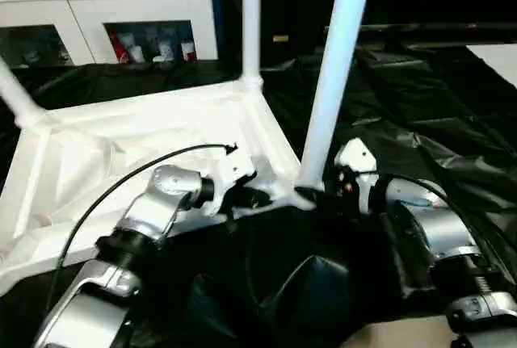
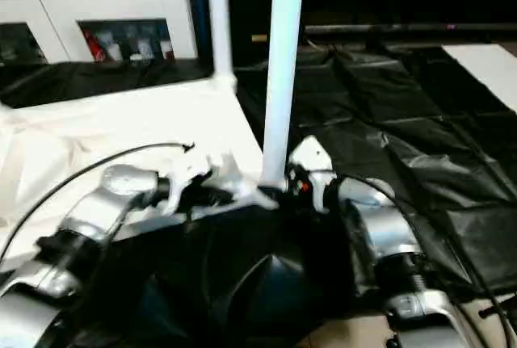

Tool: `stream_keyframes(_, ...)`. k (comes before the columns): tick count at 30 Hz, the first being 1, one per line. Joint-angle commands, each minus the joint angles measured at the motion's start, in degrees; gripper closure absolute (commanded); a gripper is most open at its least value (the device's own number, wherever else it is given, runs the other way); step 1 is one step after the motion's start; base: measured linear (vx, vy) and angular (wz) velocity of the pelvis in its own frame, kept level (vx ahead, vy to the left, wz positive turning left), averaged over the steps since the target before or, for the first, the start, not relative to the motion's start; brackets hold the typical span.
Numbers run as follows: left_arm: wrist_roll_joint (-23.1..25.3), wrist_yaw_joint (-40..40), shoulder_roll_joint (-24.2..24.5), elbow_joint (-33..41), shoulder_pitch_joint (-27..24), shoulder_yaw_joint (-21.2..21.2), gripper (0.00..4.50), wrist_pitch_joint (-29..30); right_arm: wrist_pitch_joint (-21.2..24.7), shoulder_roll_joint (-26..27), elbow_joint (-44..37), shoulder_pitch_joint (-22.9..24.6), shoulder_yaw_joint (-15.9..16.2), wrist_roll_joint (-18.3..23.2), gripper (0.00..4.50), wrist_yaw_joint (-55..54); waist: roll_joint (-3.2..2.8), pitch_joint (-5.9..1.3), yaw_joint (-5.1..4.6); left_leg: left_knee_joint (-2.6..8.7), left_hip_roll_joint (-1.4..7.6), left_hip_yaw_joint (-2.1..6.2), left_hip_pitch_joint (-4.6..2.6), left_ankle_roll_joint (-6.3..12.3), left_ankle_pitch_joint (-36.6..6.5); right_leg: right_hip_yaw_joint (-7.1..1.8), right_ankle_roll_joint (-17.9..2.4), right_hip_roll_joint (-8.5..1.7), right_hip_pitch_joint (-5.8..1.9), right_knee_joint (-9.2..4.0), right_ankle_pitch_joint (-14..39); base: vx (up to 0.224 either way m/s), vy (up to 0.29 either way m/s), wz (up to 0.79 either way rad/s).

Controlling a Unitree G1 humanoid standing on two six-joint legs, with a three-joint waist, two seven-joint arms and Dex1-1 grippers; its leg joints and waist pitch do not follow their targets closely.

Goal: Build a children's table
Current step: Rotate leg to tighten

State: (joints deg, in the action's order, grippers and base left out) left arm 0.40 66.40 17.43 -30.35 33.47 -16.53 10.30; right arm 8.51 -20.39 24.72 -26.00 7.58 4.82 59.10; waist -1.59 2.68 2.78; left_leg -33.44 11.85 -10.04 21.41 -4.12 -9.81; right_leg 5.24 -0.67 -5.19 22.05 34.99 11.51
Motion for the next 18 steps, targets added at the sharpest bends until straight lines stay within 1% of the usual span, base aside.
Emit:
stream_keyframes(1, -1.94, 4.76, 0.26, 3.95, 0.09, -1.84, 4.5, -1.5, 0.7, -0.73, -2.57, 0.94, 2.5, 1.59, 1.38, 4.7, 0.01, -3.58, 0.22, 3.64, 1.66, 0.22, -0.61, 4.19, -11.73, -2.9, -14.43, -3.06, -2.72, -3.98, 6.05, 0.0, 0.0, 0.0)
stream_keyframes(4, -1.63, 5.92, 1.23, 4.15, -0.12, -2.14, 4.5, -1.77, 1.0, -2.35, -3.7, 1.68, 3.4, 1.71, 1.38, 7.16, -0.08, -3.55, 0.86, 3.67, 1.73, 0.15, -0.76, 4.27, -12.07, -2.88, -14.7, -2.99, -2.63, -3.97, 5.7, 0.0, 0.0, 0.0)
stream_keyframes(7, -1.59, 6.67, 1.69, 4.13, -0.16, -2.5, 4.5, -1.95, 0.98, -3.09, -4.24, 2.17, 3.78, 1.84, 1.38, 8.38, 0.19, -3.41, 1.04, 3.79, 1.71, 0.13, -0.87, 3.47, -13.5, -2.94, -14.1, -3.11, -2.53, -4.22, 8.62, 0.0, 0.0, 0.0)
stream_keyframes(8, -1.59, 6.69, 1.72, 4.14, -0.14, -2.49, 4.5, -1.95, 1.18, -3.27, -4.36, 2.29, 3.82, 1.96, 1.38, 8.73, 0.44, -3.38, 1.0, 3.82, 1.7, 0.12, -0.82, 3.41, -13.6, -2.96, -13.87, -3.14, -2.56, -4.31, 9.24, 0.0, 0.0, 0.0)
stream_keyframes(9, -1.61, 6.6, 1.69, 4.18, -0.13, -2.43, 4.5, -1.92, 1.26, -3.32, -4.42, 2.32, 3.83, 1.99, 1.64, 8.82, 0.52, -3.41, 1.07, 3.83, 1.7, 0.18, -0.82, 3.33, -13.35, -2.95, -13.55, -3.22, -2.58, -4.26, 10.11, 0.0, 0.0, 0.0)
stream_keyframes(11, -1.77, 6.52, 1.71, 4.34, -0.13, -2.3, 4.5, -1.71, 1.64, -3.26, -4.5, 2.17, 3.82, 2.18, 1.64, 9.04, 0.5, -3.42, 1.07, 3.77, 1.68, 0.16, -0.8, 3.23, -12.83, -3.0, -13.14, -3.27, -2.48, -4.38, 10.59, 0.0, 0.0, 0.0)
stream_keyframes(13, -1.91, 6.51, 1.77, 4.58, -0.22, -2.25, 4.5, -1.51, 2.0, -3.22, -4.69, 2.06, 3.84, 2.44, 1.89, 9.24, 0.48, -3.5, 1.16, 3.7, 1.68, 0.15, -0.79, 3.36, -12.04, -3.02, -13.2, -3.23, -2.51, -4.27, 9.6, 0.0, 0.0, 0.0)
stream_keyframes(14, -1.95, 6.48, 1.8, 4.69, -0.29, -2.24, 4.5, -1.43, 2.15, -3.22, -4.81, 2.05, 3.85, 2.56, 2.0, 9.31, 0.39, -3.51, 1.17, 3.67, 1.65, 0.15, -0.75, 3.42, -11.72, -3.0, -13.27, -3.18, -2.53, -4.19, 9.1, 0.0, 0.0, 0.0)
stream_keyframes(15, -2.0, 6.42, 1.85, 4.93, -0.63, -2.21, 4.5, -1.34, 2.94, -2.89, -5.45, 2.23, 3.93, 3.26, 2.06, 9.13, -0.01, -3.54, 1.23, 3.71, 1.7, 0.23, -0.75, 3.44, -11.51, -2.96, -13.42, -3.16, -2.53, -4.08, 8.34, 0.0, 0.0, 0.0)
stream_keyframes(16, -1.98, 6.38, 1.84, 4.98, -0.77, -2.19, 4.5, -1.33, 3.32, -2.67, -5.79, 2.4, 3.93, 3.61, 2.11, 8.94, 0.25, -3.61, 1.13, 3.63, 1.64, 0.18, -0.66, 3.62, -11.12, -2.95, -13.56, -3.07, -2.65, -4.03, 7.23, 0.0, 0.0, 0.0)
stream_keyframes(17, -1.96, 6.38, 1.79, 4.96, -0.82, -2.16, 4.5, -1.32, 3.48, -2.42, -5.98, 2.54, 3.86, 3.76, 2.11, 8.75, 0.23, -3.62, 1.2, 3.63, 1.65, 0.17, -0.67, 3.72, -10.91, -2.92, -13.71, -3.07, -2.63, -3.96, 6.71, 0.0, 0.0, 0.0)
stream_keyframes(18, -2.08, 6.26, 1.65, 5.1, -0.95, -2.01, 4.5, -1.04, 3.63, -1.63, -6.25, 2.93, 3.57, 3.83, 2.31, 7.64, -0.03, -3.58, 1.16, 3.66, 1.63, 0.18, -0.67, 3.6, -11.33, -2.9, -13.72, -3.04, -2.58, -4.03, 6.83, 0.0, 0.0, 0.0)
